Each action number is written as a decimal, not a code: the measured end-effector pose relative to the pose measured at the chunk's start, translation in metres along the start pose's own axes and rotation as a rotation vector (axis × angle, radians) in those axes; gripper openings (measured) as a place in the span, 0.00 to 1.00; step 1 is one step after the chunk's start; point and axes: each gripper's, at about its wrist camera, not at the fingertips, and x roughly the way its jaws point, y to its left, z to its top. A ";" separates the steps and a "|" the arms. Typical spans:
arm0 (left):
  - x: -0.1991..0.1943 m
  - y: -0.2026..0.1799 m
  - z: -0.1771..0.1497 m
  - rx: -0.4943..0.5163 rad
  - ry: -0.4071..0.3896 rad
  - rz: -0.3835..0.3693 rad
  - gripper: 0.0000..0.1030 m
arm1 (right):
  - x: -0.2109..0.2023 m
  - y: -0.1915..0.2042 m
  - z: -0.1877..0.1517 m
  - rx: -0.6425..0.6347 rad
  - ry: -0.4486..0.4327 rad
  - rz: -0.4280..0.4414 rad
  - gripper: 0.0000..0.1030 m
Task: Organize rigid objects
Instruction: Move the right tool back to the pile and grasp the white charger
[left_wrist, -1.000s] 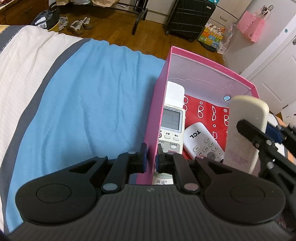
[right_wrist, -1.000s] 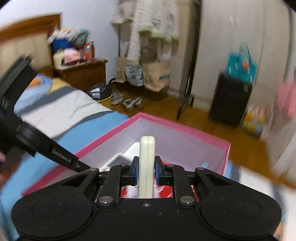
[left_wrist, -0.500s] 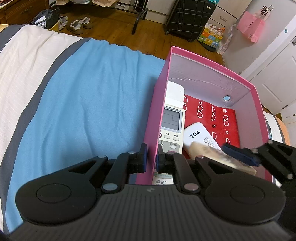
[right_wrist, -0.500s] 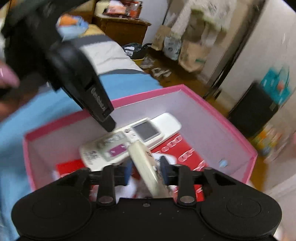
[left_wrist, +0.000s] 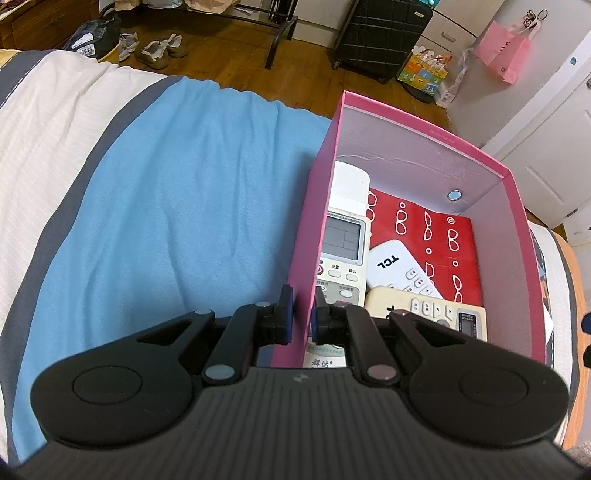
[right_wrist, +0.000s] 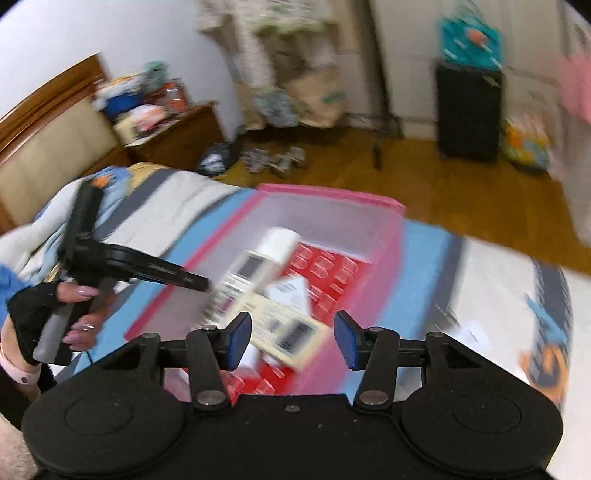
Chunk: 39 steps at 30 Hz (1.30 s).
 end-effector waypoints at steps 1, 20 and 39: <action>0.000 -0.001 0.000 0.000 0.002 0.005 0.08 | -0.001 -0.010 -0.005 0.002 0.009 -0.027 0.53; 0.002 -0.001 -0.001 -0.011 0.013 0.010 0.08 | 0.023 -0.128 -0.060 -0.076 0.018 -0.221 0.62; 0.002 -0.003 -0.001 0.015 0.008 0.012 0.08 | 0.057 -0.133 -0.067 -0.025 0.038 -0.354 0.64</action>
